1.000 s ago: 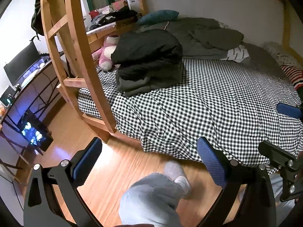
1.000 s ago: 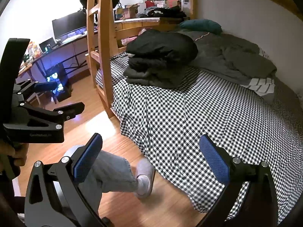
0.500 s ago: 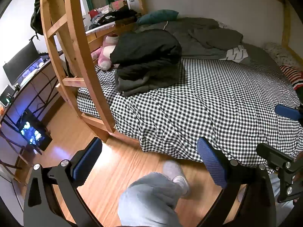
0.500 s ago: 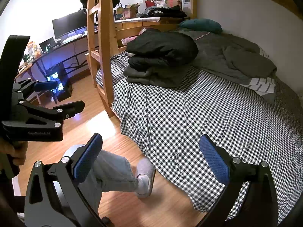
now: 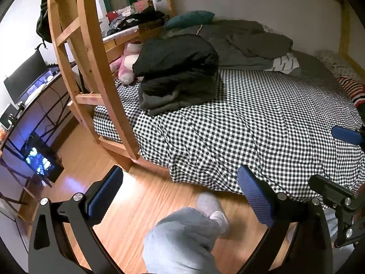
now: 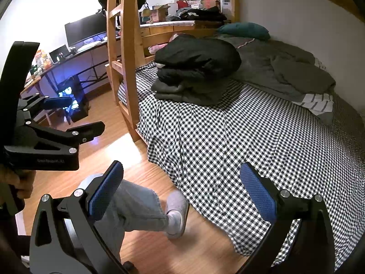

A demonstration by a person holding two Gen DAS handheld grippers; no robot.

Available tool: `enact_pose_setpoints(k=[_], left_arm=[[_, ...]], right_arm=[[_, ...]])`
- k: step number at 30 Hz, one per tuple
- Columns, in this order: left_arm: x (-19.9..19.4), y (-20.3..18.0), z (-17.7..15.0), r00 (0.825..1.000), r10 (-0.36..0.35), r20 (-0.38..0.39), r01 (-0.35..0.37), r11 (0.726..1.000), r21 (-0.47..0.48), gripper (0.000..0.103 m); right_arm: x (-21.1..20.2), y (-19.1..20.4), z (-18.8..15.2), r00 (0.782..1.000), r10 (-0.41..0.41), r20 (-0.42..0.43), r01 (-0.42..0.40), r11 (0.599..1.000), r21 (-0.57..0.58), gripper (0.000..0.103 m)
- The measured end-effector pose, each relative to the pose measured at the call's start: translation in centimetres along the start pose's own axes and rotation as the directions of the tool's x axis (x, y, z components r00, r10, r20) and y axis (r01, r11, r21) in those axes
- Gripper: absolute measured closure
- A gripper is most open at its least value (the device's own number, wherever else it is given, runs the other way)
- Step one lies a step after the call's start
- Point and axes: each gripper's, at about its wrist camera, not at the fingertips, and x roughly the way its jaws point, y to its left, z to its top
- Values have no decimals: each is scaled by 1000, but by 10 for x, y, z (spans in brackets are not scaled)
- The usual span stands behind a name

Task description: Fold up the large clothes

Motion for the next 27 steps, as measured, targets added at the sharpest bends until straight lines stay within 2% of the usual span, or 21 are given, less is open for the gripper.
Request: enact_pose_setpoints(k=[16, 27], left_arm=[[-4, 0, -2, 1000, 11, 14, -11, 1000, -7, 4], [-4, 4, -1, 1000, 1, -11, -2, 1000, -29, 4]], right_arm=[[1, 0, 0, 1000, -1, -5, 1, 1000, -6, 3], [0, 1, -1, 1000, 1, -5, -1, 1000, -4, 3]])
